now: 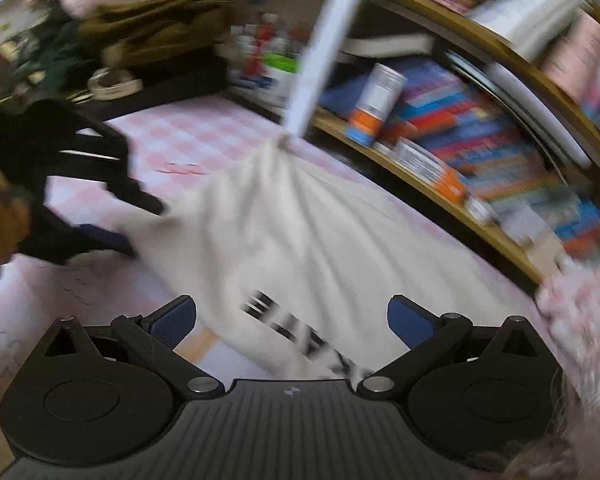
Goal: Fold clothes
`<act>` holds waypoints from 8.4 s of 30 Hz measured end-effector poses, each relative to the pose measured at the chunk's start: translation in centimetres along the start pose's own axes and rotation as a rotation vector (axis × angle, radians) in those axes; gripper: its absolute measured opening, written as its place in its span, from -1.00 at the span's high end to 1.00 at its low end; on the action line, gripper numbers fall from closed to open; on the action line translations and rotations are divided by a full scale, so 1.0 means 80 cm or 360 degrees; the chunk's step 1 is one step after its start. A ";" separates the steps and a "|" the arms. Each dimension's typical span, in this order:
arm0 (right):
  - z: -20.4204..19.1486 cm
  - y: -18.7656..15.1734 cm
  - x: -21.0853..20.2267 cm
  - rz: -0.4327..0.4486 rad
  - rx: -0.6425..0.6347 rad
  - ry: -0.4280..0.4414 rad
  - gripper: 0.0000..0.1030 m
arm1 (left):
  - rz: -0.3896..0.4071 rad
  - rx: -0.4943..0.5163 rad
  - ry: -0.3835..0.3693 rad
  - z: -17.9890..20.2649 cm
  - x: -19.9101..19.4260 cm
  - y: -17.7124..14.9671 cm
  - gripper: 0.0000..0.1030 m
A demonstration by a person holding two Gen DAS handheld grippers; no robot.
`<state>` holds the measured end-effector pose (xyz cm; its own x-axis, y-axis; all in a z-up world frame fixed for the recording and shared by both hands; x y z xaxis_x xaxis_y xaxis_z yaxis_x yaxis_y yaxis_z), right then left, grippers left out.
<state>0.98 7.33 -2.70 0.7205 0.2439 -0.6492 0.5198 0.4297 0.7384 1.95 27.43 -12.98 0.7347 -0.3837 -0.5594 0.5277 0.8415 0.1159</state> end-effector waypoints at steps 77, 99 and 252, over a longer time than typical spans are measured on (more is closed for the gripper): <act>-0.076 0.202 0.295 -0.0964 -0.0449 -0.0235 0.69 | -0.0048 0.1389 -0.0175 0.163 0.036 -0.037 0.91; 0.043 0.256 0.223 -0.0779 -0.0155 -0.0182 0.86 | 0.0046 0.1862 -0.0269 0.233 0.017 -0.087 0.91; 0.379 -0.222 -0.027 -0.0605 0.1355 -0.0365 0.25 | -0.0087 0.1500 -0.0237 0.278 0.259 -0.031 0.83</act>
<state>4.13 -27.19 -8.86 0.4605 0.0037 -0.8877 0.8313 -0.3526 0.4298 25.33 8.94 -6.65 0.7113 -0.5127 -0.4808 0.6413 0.1933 0.7425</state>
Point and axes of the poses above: each gripper's, at about its wrist camera, not at the fingertips, and x roughly the way its jaws point, z to its right, y to its top, the point moved 5 cm from there along x, roughly the way its jaws point, and after that the axes turned 13 degrees about x, right-handed, at the moved point
